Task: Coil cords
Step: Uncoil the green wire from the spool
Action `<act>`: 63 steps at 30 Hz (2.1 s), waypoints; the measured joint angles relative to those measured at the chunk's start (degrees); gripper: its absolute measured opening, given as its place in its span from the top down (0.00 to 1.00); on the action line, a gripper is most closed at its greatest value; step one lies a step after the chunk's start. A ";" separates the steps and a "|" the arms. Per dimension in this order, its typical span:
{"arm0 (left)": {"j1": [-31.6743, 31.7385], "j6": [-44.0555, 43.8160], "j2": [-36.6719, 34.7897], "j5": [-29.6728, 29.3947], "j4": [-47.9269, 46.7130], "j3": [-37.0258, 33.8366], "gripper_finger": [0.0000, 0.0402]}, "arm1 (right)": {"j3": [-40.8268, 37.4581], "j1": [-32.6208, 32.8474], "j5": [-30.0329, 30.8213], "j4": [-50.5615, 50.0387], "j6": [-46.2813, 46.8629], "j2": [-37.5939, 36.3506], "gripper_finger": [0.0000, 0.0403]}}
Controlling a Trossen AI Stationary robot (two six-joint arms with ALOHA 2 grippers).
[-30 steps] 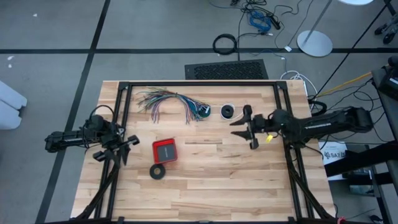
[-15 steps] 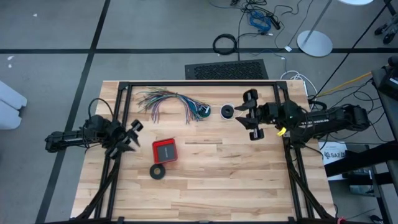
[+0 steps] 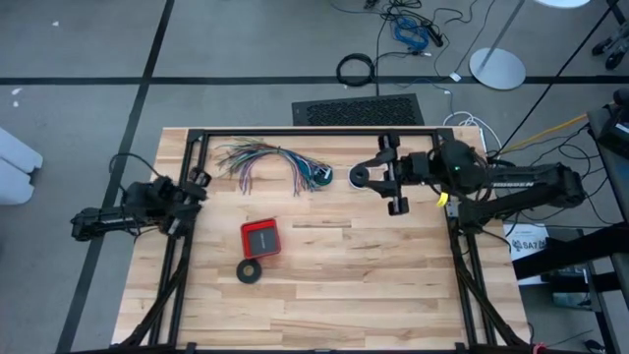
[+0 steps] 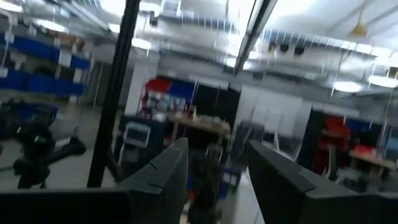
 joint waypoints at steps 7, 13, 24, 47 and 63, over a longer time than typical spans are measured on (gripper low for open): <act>-0.01 0.00 0.06 1.98 0.71 -0.01 0.73 | 5.72 -0.02 0.41 -16.35 -0.50 0.00 0.63; 0.00 4.50 0.93 -10.25 -12.21 0.00 0.73 | 10.34 -0.02 7.65 -33.64 -1.86 0.00 0.63; -0.04 14.79 14.85 -16.96 -18.17 6.00 0.73 | 11.29 -1.50 16.85 -51.52 -5.66 1.81 0.63; -1.32 37.23 70.82 -25.10 -21.31 31.73 0.73 | 11.29 -4.50 20.56 -54.07 -12.45 25.09 0.63; -1.49 51.07 98.99 -41.25 -31.34 51.88 0.73 | 9.53 -5.35 21.24 -58.48 -6.50 27.45 0.63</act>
